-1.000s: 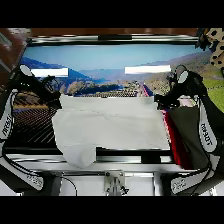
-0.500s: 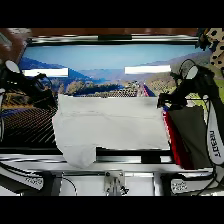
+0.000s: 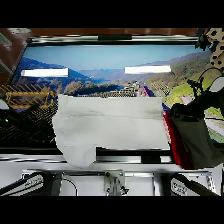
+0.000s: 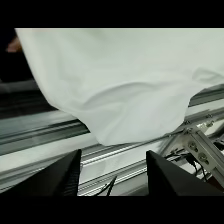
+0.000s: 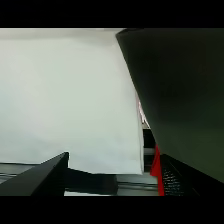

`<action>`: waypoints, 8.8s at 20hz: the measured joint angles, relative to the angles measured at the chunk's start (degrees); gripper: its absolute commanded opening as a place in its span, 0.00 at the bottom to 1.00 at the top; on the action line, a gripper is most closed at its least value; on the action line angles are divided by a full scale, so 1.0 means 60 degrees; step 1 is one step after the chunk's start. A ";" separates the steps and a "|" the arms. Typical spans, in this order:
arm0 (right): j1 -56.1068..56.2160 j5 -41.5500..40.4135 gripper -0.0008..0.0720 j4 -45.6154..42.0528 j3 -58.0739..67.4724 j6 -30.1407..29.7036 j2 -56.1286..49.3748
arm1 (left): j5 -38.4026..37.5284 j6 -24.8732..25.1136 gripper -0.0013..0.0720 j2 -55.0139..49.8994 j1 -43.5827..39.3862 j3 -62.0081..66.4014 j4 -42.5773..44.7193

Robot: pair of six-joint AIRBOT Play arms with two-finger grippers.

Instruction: Fold the shirts.

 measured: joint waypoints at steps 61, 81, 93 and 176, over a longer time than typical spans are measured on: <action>-0.1534 -0.1934 0.12 0.1909 -0.4510 -0.1016 0.0386 | 0.2597 0.1122 0.06 0.1107 -0.0805 -0.2466 -0.1574; 0.0175 -0.3402 0.12 0.2765 0.1089 -0.0204 -0.1610 | 0.2954 0.0430 0.06 -0.2087 -0.0809 0.3982 -0.2776; 0.1111 -0.3064 0.63 0.1971 0.2885 0.0645 -0.4073 | 0.3373 -0.0270 0.76 -0.4076 -0.0823 0.4947 -0.2881; 0.7836 -0.8786 0.13 0.8910 0.2947 0.0397 -0.5155 | 0.5187 -0.3067 0.06 0.1719 -0.2728 0.6499 0.1781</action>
